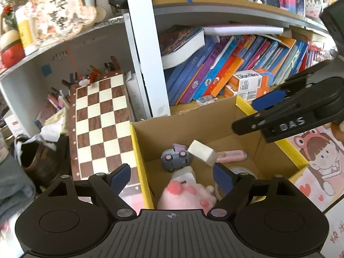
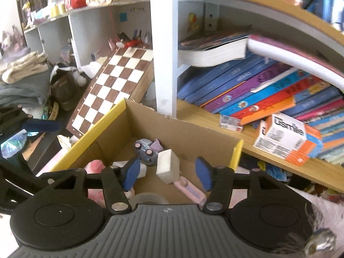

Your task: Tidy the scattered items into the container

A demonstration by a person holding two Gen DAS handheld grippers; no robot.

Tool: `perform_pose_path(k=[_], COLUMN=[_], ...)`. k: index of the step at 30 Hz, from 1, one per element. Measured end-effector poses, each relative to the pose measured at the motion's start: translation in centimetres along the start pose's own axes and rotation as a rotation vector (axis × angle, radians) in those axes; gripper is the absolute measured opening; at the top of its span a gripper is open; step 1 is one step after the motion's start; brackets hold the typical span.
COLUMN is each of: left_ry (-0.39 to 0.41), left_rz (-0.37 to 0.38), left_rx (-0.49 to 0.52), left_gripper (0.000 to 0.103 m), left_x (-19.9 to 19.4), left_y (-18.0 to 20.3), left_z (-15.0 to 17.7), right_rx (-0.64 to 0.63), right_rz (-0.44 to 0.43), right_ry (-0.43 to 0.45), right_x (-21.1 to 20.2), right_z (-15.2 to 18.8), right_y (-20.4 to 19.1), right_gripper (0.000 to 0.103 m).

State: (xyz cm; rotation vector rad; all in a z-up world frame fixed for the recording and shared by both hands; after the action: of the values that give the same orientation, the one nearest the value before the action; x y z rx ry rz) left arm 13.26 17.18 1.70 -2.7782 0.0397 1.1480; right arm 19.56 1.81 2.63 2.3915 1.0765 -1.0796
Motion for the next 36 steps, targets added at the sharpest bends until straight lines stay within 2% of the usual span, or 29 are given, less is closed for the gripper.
perform_pose_path(k=[2, 9, 17, 23, 31, 36], left_ry=[0.002, 0.009, 0.023, 0.029, 0.048, 0.058], left_rz=[0.005, 0.031, 0.035, 0.008, -0.024, -0.035], left_rx=[-0.01, -0.029, -0.044, -0.067, -0.056, -0.05], left_gripper=[0.091, 0.092, 0.096, 0.096, 0.096, 0.096], left_x=[-0.8, -3.4, -5.3, -5.9, -6.4, -6.7], left_y=[0.3, 2.0, 4.3, 6.0, 8.5, 9.4], left_z=[0.6, 2.5, 4.0, 5.4, 7.2, 7.5], right_rx=[0.012, 0.063, 0.177, 0.263, 0.281, 0.271], right_rz=[0.014, 0.06, 0.132, 0.232, 0.337, 0.38], right_ry=[0.011, 0.03, 0.035, 0.037, 0.04, 0.039], right_x=[-1.3, -5.5, -9.0, -10.5, -11.4, -11.5], right_z=[0.8, 4.6, 9.4, 13.1, 17.4, 19.0], right_y=[-0.2, -0.3, 0.4, 1.0, 0.2, -0.4], right_gripper=[0.067, 0.076, 0.08, 0.085, 0.091, 0.094])
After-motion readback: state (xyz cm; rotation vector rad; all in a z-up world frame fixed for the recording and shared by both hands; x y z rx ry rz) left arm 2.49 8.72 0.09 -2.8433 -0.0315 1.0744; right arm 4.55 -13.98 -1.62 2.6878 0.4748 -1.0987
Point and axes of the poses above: each gripper's, at about its wrist camera, not at the fingertips, and x roughly the way its jaws point, y to its right, z to its underside, the point moved 1 cm from there along x, roughly the way its jaws point, and after that the axes turned 3 degrees about -y, right-handed, at the moved point
